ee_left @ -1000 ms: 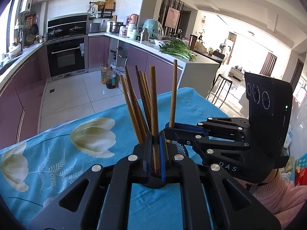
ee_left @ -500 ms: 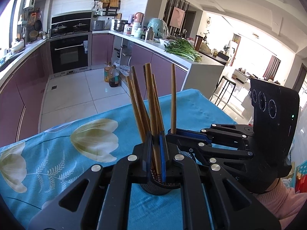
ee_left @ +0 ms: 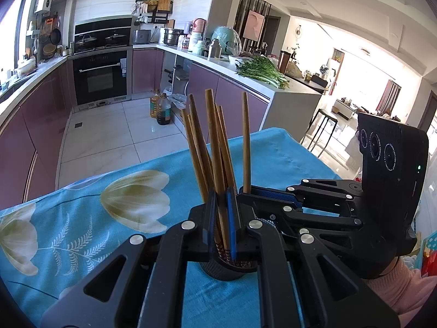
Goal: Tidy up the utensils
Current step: 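Lower both chopsticks into the mesh cup among the others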
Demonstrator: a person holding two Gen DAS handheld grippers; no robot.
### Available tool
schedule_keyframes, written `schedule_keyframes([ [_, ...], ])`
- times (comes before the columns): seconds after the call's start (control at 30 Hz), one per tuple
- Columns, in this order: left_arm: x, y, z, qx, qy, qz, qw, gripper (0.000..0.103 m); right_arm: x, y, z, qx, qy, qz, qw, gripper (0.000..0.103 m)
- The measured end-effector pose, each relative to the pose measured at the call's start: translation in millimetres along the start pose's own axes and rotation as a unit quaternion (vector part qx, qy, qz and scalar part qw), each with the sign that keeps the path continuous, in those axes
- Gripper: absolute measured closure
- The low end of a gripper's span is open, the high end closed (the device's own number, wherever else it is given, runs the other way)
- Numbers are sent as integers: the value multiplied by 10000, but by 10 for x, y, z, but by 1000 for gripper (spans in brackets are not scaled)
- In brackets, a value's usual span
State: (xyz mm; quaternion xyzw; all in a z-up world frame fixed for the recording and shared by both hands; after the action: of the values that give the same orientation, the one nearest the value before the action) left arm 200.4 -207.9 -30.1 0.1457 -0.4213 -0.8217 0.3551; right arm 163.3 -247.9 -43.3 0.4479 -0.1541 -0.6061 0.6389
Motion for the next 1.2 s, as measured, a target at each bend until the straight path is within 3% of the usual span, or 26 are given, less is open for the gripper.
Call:
schedule_keyframes([
  [1.2,-67,-12,-163,-59,46,97,9999,94,62,38,-144,-60,33,-88,9999,97],
])
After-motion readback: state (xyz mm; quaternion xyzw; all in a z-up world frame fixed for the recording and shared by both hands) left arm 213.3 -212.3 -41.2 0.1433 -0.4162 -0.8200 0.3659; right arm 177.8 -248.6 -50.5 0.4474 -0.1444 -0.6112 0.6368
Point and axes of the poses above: each gripper's, at about its wrist camera, not at the fingertips, and z roughly against the way its jaws point, x to its right, y to its top, the point moved 8 cm from there along -z, roughly the way its jaws point, and after that the axes turned 9 degrees about -z, right-handed, at the moved point
